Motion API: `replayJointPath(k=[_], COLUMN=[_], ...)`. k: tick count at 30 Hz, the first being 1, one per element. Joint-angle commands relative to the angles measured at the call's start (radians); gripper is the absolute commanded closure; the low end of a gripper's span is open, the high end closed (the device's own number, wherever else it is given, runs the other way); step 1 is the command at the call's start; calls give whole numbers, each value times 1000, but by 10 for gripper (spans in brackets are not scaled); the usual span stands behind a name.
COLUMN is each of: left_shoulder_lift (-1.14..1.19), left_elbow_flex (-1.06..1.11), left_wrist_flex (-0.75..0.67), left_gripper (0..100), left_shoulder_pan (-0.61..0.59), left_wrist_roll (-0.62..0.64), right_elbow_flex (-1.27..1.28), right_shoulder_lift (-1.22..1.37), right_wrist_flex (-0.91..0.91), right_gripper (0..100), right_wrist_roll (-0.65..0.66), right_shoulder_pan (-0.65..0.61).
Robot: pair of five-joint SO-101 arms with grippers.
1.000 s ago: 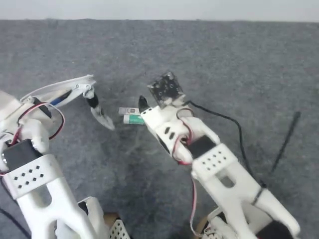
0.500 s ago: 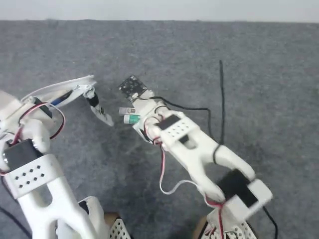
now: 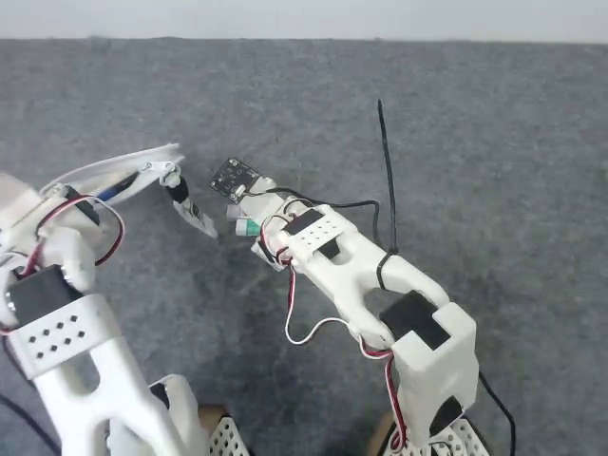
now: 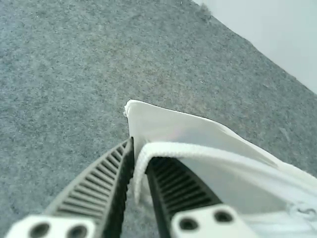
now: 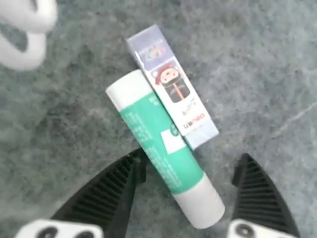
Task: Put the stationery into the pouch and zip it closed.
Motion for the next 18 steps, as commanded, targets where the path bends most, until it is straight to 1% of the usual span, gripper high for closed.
replayJointPath(k=[1,3,4,6,12,16,18], left_shoulder_lift=[-37,-37,-37,-37,-37,-37,-37], left_elbow_flex=[-41,-41,-41,-41,-41,-41,-41], left_wrist_flex=[-26,-26,-26,-25,-25,-25,-25], left_gripper=[988,988,988,988,988,988,988], left_shoulder_pan=[-2,-2,-2,-2,-2,-2,-2], left_wrist_roll=[-5,-5,-5,-5,-5,-5,-5], right_elbow_flex=[-48,-49,-57,-84,-199,-216,-215], right_shoulder_lift=[-7,-8,-10,-22,-108,-122,-120], right_wrist_flex=[8,25,54,157,495,593,599], right_gripper=[883,983,998,963,961,953,916], right_wrist_roll=[15,17,17,17,17,17,17], right_shoulder_pan=[28,45,53,68,102,107,102])
